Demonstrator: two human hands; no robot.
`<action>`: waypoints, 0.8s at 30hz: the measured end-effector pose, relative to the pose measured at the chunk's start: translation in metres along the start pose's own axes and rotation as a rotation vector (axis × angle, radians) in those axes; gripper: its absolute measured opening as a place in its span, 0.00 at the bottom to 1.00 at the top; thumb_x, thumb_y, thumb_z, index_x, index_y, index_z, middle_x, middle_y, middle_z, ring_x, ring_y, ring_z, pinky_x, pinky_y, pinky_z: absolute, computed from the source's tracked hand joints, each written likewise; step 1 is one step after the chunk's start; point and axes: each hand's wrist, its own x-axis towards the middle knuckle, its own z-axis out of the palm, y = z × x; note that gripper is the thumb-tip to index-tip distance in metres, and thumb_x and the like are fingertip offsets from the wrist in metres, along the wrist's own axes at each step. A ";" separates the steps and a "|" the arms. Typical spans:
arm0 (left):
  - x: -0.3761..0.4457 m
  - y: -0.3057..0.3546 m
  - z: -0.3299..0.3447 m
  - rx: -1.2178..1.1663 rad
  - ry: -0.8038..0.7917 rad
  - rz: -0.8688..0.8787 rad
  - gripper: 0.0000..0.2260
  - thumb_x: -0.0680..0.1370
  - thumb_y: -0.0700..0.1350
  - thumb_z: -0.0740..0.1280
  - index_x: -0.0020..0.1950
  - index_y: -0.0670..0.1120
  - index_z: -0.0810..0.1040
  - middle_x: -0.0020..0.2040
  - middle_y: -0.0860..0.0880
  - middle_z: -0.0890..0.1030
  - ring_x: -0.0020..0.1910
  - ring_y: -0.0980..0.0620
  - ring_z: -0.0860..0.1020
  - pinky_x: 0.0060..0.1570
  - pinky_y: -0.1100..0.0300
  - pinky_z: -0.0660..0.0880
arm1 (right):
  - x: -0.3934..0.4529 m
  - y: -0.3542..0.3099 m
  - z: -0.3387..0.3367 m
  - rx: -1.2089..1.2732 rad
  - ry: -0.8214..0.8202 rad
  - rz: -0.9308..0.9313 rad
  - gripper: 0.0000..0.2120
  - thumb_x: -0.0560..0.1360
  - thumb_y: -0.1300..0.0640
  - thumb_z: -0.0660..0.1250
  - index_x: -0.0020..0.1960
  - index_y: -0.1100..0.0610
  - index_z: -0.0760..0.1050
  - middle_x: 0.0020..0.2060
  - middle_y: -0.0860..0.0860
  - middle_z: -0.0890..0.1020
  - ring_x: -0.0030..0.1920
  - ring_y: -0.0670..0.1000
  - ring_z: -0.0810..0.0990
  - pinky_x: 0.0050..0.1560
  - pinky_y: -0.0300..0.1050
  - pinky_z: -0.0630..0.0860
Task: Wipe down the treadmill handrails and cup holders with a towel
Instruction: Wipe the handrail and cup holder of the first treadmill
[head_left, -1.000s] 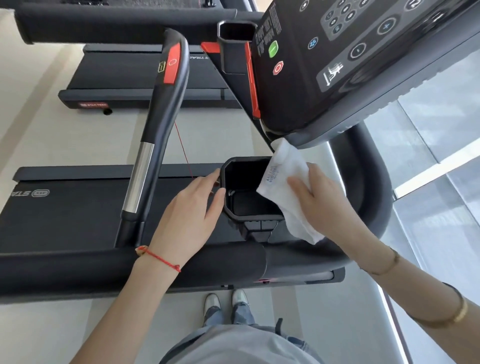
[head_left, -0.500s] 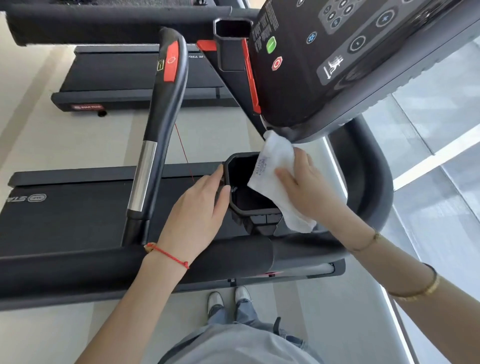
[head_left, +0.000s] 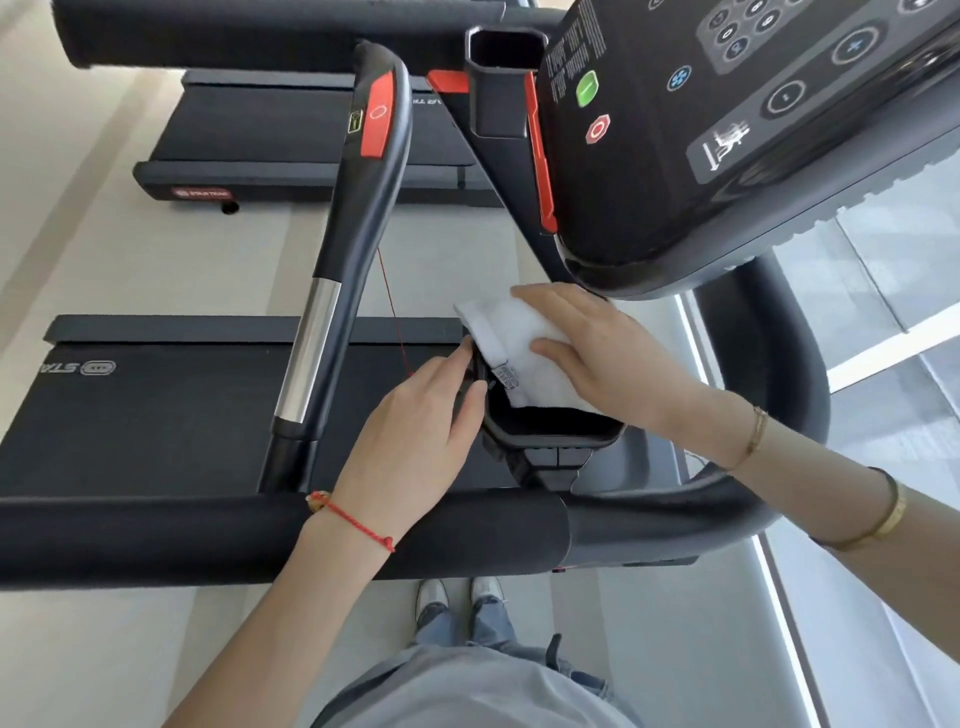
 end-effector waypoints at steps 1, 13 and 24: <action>0.000 0.000 0.000 0.008 0.002 -0.004 0.19 0.84 0.50 0.57 0.74 0.48 0.69 0.51 0.50 0.77 0.47 0.49 0.77 0.45 0.51 0.76 | 0.010 0.001 -0.001 -0.017 -0.039 -0.044 0.21 0.81 0.57 0.61 0.72 0.59 0.67 0.67 0.54 0.74 0.65 0.57 0.74 0.65 0.50 0.71; -0.002 0.001 -0.001 0.001 0.002 -0.012 0.22 0.83 0.52 0.56 0.77 0.48 0.65 0.57 0.52 0.78 0.53 0.51 0.79 0.52 0.52 0.77 | -0.003 0.011 -0.006 -0.038 -0.035 0.098 0.21 0.82 0.48 0.56 0.72 0.54 0.63 0.62 0.53 0.76 0.56 0.60 0.77 0.52 0.54 0.74; 0.001 -0.001 -0.001 -0.022 -0.008 0.002 0.21 0.83 0.52 0.55 0.76 0.49 0.66 0.65 0.53 0.74 0.60 0.55 0.75 0.58 0.56 0.74 | 0.016 0.003 0.005 -0.179 0.002 0.044 0.20 0.81 0.45 0.56 0.68 0.54 0.67 0.54 0.51 0.78 0.50 0.58 0.78 0.40 0.49 0.71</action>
